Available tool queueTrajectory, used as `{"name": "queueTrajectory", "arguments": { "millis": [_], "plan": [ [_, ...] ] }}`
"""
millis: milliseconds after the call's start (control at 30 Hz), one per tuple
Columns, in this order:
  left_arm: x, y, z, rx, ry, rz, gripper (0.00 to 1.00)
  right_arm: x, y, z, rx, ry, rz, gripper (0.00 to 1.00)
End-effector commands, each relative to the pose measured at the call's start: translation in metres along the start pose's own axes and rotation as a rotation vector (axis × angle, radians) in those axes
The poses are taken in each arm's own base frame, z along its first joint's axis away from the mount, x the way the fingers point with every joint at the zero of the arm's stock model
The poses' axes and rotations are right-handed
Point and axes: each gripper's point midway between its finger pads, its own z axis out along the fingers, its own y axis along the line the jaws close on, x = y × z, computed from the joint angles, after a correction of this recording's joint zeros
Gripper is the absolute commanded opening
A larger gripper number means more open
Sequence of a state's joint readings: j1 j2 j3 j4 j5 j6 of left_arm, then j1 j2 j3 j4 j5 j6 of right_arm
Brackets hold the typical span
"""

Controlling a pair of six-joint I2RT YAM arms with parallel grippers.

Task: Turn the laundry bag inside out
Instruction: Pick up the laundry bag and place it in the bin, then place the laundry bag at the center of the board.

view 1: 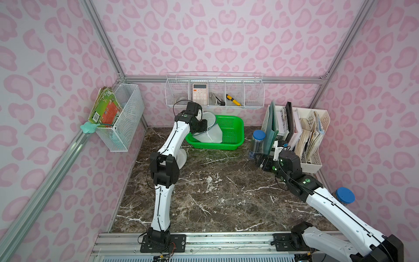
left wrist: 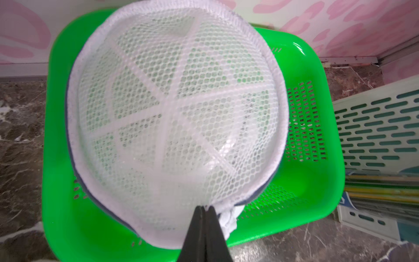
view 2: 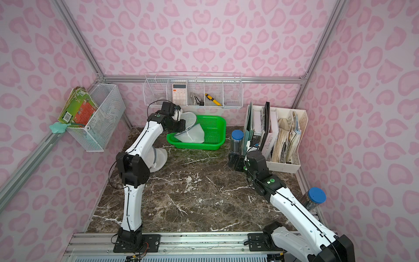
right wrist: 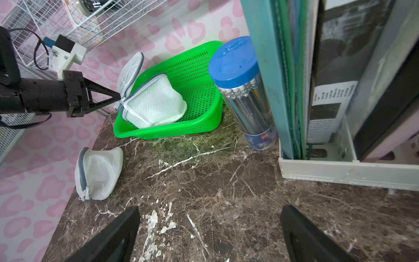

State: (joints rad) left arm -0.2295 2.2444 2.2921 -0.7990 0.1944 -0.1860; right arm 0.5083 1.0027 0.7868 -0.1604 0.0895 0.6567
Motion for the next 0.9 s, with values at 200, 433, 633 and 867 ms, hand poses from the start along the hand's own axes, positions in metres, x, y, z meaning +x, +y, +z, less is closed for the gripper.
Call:
{"name": "queueTrajectory", "arguments": {
  "millis": [200,433,633,867],
  "plan": [
    [0.002,-0.025,-0.070,0.034,-0.089,-0.034,0.00,-0.006,0.011,0.003,-0.100,-0.023,-0.030,1.00],
    [0.037,-0.038,-0.107,0.030,-0.073,-0.052,0.00,-0.003,0.019,0.005,-0.152,-0.008,-0.047,1.00],
    [0.086,-0.059,-0.134,0.057,-0.033,-0.037,0.00,-0.003,0.024,0.002,-0.178,-0.005,-0.066,1.00],
    [0.148,-0.101,-0.139,0.129,0.042,0.089,0.00,0.008,0.021,0.004,-0.176,0.038,-0.096,1.00]
  ]
}}
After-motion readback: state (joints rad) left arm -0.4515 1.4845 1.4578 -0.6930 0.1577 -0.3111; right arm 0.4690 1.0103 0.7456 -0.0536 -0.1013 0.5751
